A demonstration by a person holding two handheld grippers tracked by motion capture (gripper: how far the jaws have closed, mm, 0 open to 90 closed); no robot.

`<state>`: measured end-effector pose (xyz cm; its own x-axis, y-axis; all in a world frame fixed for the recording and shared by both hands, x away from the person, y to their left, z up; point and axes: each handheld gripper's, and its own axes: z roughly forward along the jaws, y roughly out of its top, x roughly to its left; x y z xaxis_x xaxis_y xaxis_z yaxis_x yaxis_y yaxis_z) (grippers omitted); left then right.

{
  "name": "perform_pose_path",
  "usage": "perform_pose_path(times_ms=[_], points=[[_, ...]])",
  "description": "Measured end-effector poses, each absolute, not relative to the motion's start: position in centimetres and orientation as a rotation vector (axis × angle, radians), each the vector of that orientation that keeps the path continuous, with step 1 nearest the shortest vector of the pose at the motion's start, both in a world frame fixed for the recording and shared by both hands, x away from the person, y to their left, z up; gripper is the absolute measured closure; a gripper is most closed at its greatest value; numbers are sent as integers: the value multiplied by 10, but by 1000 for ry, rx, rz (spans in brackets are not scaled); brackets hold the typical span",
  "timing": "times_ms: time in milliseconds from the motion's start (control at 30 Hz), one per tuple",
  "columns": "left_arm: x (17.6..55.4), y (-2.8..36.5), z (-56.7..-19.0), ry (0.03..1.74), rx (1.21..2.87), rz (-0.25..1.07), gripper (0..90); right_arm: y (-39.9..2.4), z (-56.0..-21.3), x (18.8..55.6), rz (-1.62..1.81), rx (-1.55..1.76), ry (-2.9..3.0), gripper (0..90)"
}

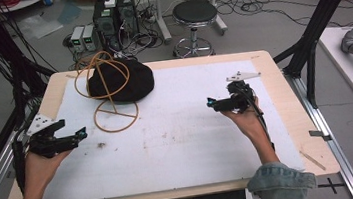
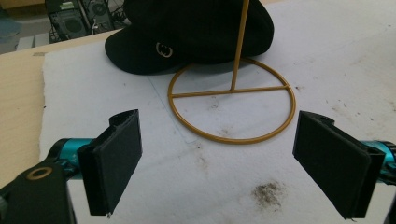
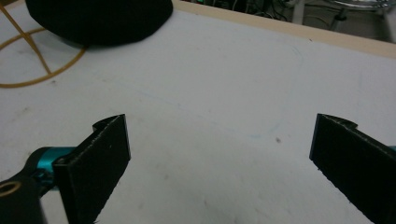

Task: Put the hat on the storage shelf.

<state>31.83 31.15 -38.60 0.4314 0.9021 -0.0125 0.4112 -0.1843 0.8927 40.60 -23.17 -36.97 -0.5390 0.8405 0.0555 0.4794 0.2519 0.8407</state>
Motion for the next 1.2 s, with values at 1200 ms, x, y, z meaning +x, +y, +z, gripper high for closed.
perform_pose_path(times_ms=[1200], points=[[310,309,-379,1067,1777,670,160,-100,-290,529,1388,957,2209,71]])
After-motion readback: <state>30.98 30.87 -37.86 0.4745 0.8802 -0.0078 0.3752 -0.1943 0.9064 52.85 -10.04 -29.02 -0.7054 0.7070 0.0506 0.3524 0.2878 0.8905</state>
